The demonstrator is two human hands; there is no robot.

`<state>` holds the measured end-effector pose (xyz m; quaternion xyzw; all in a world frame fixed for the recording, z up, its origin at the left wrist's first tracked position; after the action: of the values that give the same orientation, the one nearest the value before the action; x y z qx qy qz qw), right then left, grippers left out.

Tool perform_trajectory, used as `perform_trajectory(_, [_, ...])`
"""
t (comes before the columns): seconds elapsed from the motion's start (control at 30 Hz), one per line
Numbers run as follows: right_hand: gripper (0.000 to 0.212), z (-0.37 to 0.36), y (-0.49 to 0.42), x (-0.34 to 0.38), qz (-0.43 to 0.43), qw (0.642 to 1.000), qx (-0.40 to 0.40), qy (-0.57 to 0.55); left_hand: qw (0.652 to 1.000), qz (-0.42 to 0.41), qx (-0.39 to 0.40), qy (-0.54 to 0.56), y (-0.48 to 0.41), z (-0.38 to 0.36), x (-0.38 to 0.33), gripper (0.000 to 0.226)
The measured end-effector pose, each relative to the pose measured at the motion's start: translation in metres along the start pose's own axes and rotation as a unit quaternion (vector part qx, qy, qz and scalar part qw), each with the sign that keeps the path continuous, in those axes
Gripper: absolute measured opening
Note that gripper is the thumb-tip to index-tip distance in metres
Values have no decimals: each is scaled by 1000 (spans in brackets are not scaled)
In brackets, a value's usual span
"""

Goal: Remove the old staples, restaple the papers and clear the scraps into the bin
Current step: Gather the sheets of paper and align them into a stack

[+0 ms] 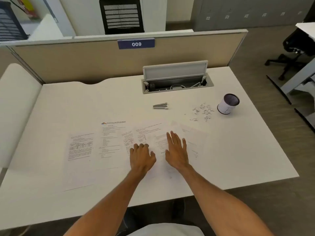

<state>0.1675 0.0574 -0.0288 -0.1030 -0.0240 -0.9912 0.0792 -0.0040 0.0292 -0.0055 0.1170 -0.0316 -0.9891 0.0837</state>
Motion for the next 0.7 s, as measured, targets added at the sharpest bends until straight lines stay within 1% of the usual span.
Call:
perform_trajectory(0.03, [88,1,0,-5,-17,1000,-10,3,1000,10,14,1,-1,0,-3,48])
perform_trajectory(0.07, [87,6,0,-11,-58,998,-27,1,1000,19,24,5,-2,0,-6,46])
perform_trajectory(0.13, [79,12,5,-24,-153,987,-55,13,999,21,43,-7,-2,-2,-11,41])
perform_trajectory(0.17, [73,14,7,-30,-191,980,-60,13,998,22,53,-11,-3,-4,-15,38])
perform_trajectory(0.23, [65,17,10,-39,-238,970,-53,8,998,21,64,-7,-4,-6,-19,33])
perform_trajectory(0.33, [71,16,12,-53,-267,963,-31,-4,998,23,65,9,-7,-9,-20,29])
perform_trajectory(0.5, [77,6,15,-62,-279,960,-6,-29,996,35,77,26,-9,-19,-19,43])
perform_trajectory(0.63, [79,5,11,-63,-277,960,3,-45,996,39,79,20,-11,-21,-19,45])
perform_trajectory(0.7, [76,4,8,-65,-287,955,3,-71,996,42,81,23,-11,-22,-20,47])
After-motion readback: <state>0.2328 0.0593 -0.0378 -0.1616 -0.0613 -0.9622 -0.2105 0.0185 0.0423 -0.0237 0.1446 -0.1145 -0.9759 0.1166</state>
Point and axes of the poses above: each hand's wrist, its own y-axis away from the middle knuckle, its own z-axis out of the back of the hand, x = y × z, the point moved 3 cm from there along -y, towards the middle knuckle, and after that the axes turned 6 degrees about -x, right-handed, at the moved point
